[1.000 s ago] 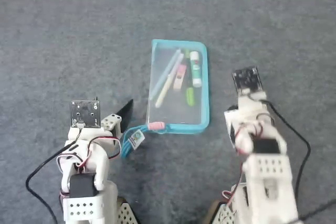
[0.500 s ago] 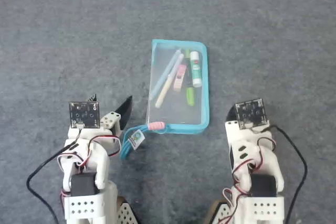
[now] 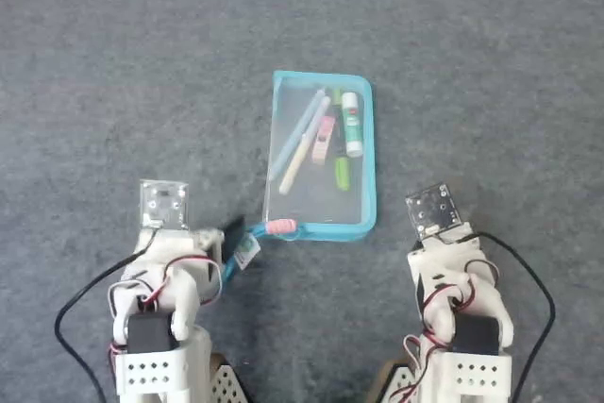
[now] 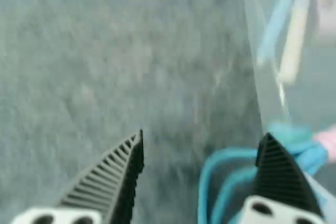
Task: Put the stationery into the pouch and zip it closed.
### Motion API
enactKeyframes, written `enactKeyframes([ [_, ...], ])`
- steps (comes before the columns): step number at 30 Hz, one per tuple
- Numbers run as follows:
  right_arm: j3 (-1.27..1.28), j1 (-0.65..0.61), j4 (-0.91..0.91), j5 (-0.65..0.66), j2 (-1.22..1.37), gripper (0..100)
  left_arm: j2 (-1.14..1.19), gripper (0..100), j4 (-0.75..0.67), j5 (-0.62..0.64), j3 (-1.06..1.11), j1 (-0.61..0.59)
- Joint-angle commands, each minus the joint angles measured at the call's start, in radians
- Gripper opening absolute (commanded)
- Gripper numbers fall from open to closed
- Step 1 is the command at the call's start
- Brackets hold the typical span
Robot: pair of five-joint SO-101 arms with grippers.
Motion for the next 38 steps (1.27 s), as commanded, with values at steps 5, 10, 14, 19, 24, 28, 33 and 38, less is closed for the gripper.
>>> enactKeyframes([
  [5,0.018,0.015,0.139,0.015,-0.008,0.9,-0.023,32,0.126,0.011,-0.008,-0.003],
  [10,0.018,0.015,0.217,0.015,-0.008,0.8,-0.023,32,0.126,0.011,-0.008,-0.003],
  [14,0.018,0.013,0.217,0.015,-0.008,0.8,-0.023,32,0.126,0.011,-0.008,-0.003],
  [19,0.018,0.01,0.217,0.015,-0.008,0.8,-0.023,32,0.126,0.011,-0.008,-0.003],
  [24,0.018,0.01,0.217,0.015,-0.008,0.8,-0.023,32,0.126,0.011,-0.008,-0.003],
  [28,0.018,0.01,0.217,0.015,-0.008,0.8,-0.023,32,0.126,0.011,-0.008,-0.003],
  [33,0.018,0.01,0.217,0.015,-0.008,0.8,-0.023,32,0.126,0.011,-0.008,-0.003],
  [38,0.018,0.01,0.217,0.015,-0.008,0.8,-0.023,32,0.126,0.011,-0.008,-0.003],
])
